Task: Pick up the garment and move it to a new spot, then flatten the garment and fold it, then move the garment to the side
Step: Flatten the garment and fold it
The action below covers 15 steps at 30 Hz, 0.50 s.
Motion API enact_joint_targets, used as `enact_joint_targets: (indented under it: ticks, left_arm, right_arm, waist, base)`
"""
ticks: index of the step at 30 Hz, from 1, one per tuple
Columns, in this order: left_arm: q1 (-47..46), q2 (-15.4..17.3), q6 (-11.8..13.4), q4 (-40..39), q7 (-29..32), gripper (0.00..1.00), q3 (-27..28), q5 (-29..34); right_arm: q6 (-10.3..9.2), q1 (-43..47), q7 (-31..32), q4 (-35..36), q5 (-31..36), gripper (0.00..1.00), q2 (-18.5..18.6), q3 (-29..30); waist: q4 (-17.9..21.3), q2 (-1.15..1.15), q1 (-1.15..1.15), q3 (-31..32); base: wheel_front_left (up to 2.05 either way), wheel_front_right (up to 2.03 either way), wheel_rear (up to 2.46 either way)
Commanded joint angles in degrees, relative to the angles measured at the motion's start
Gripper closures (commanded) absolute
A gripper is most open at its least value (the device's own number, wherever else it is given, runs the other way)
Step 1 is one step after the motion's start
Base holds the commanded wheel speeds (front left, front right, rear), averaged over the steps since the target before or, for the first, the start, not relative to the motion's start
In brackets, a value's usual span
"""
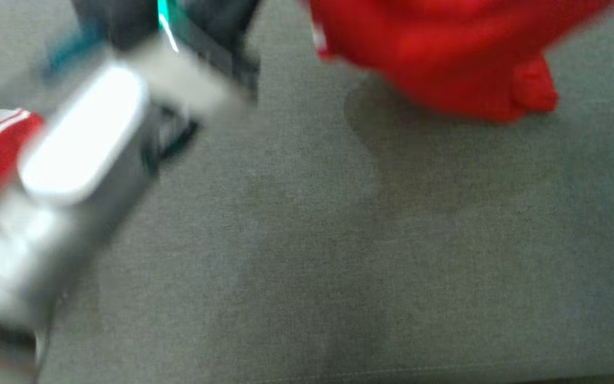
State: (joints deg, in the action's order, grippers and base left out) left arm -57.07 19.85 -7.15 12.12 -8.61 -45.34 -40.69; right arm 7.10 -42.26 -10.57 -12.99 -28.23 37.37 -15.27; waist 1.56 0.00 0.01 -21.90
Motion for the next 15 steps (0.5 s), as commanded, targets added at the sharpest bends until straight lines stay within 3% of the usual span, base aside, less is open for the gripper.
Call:
enact_joint_targets:
  ticks: [1, 10, 15]
  left_arm:
    - [-4.91, 1.51, -0.32, -0.16, 0.69, 1.00, 1.07, -0.61]
    - [-31.36, -8.19, -0.33, 19.21, -5.36, 1.00, -1.34, 0.03]
    - [-30.93, -7.42, -0.33, 19.57, -6.33, 1.00, -3.14, 0.17]
  right_arm:
    - [0.39, -3.39, 0.41, 0.90, 0.37, 1.00, 1.93, -0.10]
    - [0.39, -30.63, -2.53, -8.46, 8.29, 1.00, 2.05, 1.62]
    - [0.39, -31.21, -4.11, -8.50, 9.63, 1.00, 1.72, 4.20]
  waist:
    - [0.89, 0.00, -0.01, -1.59]
    - [1.71, 0.00, -0.01, -5.90]
    - [1.61, 0.00, -0.01, -5.85]
  base:
    - [0.00, 0.00, 0.00]
    - [0.00, 0.00, 0.00]
    - [0.00, 0.00, 0.00]
